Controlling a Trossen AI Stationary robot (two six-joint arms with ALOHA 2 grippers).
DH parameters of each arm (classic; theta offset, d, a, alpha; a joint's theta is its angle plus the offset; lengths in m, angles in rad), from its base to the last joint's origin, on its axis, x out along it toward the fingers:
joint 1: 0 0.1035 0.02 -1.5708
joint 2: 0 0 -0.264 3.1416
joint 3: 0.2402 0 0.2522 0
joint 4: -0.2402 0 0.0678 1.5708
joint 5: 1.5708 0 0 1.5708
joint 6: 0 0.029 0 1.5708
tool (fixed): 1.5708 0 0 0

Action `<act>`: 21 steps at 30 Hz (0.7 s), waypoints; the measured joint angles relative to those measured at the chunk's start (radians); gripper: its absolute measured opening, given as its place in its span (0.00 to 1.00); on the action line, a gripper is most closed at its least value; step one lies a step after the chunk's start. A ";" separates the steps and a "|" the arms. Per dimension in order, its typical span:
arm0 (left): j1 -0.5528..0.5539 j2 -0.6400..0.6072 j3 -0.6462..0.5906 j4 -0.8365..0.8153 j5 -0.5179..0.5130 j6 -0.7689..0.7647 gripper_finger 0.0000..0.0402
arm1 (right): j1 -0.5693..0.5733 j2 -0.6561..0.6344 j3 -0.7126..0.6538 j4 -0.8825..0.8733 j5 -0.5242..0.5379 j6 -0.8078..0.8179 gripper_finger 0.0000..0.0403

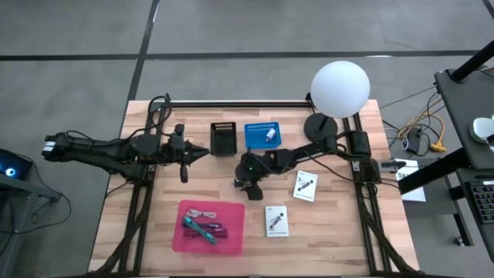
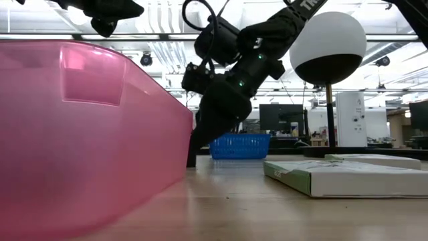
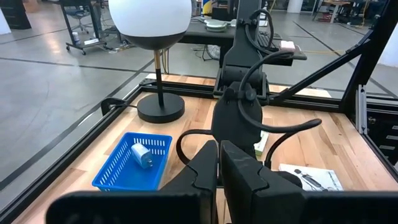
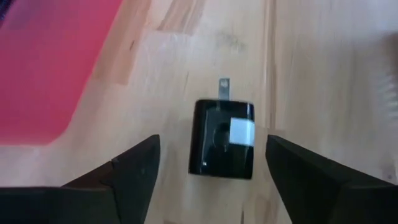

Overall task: Pick and place items into bin
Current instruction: Put the black charger adapter into the blue basket

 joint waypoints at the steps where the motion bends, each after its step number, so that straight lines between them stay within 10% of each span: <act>1: 0.000 0.000 0.000 0.000 0.000 0.000 0.01 | 0.000 -0.001 0.000 0.000 0.000 0.000 0.66; 14: 0.000 0.001 0.000 0.000 0.000 0.000 0.01 | 0.000 0.000 0.001 -0.008 0.007 -0.006 0.33; 21: 0.000 0.000 0.000 -0.006 0.000 0.000 0.01 | -0.022 -0.026 0.001 -0.082 0.026 0.149 0.32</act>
